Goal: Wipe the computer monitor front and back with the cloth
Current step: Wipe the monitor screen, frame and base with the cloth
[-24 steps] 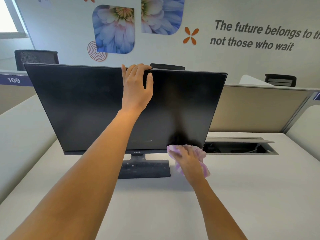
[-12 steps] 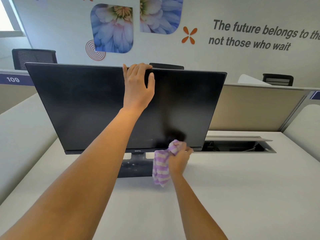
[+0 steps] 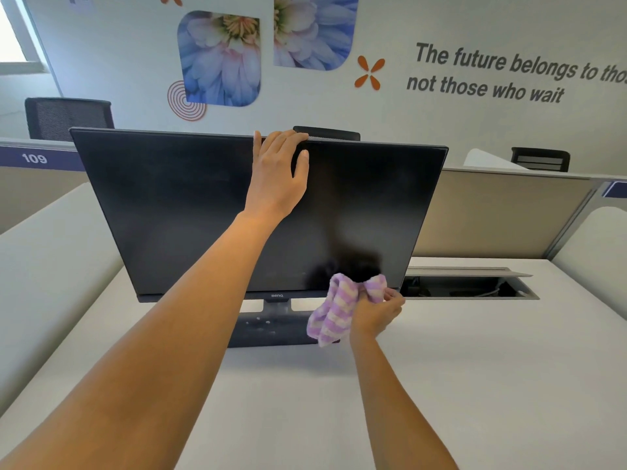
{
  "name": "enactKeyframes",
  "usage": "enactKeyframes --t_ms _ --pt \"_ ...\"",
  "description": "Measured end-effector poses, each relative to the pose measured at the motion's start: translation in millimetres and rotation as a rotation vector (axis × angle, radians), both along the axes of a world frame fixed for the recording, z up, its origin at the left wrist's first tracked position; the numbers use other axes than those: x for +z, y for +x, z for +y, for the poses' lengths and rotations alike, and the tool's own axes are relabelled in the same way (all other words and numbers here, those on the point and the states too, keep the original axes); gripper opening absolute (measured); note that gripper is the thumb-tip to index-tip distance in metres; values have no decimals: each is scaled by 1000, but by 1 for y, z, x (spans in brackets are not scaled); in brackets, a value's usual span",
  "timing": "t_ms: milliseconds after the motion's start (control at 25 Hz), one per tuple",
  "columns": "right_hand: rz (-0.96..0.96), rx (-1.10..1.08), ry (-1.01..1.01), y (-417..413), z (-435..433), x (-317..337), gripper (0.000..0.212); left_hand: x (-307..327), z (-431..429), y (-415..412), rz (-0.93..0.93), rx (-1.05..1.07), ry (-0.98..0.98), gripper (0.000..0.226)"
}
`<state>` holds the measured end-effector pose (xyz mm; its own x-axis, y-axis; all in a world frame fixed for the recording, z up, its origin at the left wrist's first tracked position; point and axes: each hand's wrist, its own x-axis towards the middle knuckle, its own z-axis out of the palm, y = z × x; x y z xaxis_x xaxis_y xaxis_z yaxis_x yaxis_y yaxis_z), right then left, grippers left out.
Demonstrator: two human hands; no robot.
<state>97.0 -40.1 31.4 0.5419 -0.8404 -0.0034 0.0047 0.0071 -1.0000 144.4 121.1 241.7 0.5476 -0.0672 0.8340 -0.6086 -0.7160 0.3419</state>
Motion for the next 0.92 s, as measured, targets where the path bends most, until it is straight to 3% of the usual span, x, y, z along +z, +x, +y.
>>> enactKeyframes --t_ms 240,440,560,640,720,840,920 --pt "123 102 17 7 48 7 27 4 5 -2 70 -30 58 37" --pt "125 430 -85 5 90 -5 16 8 13 -4 123 -67 100 38" --pt "-44 212 22 -3 75 2 21 -2 34 -9 4 -15 128 39" --pt "-130 -92 196 -2 58 10 26 -24 60 -15 -63 86 25 40" --pt "-164 -235 315 6 49 17 34 -53 90 -24 -35 200 -145 41" --pt "-67 -124 328 19 67 30 59 -97 130 -36 122 372 -411 46" --pt "38 -23 166 21 103 35 76 -117 151 -41 296 434 -650 49"
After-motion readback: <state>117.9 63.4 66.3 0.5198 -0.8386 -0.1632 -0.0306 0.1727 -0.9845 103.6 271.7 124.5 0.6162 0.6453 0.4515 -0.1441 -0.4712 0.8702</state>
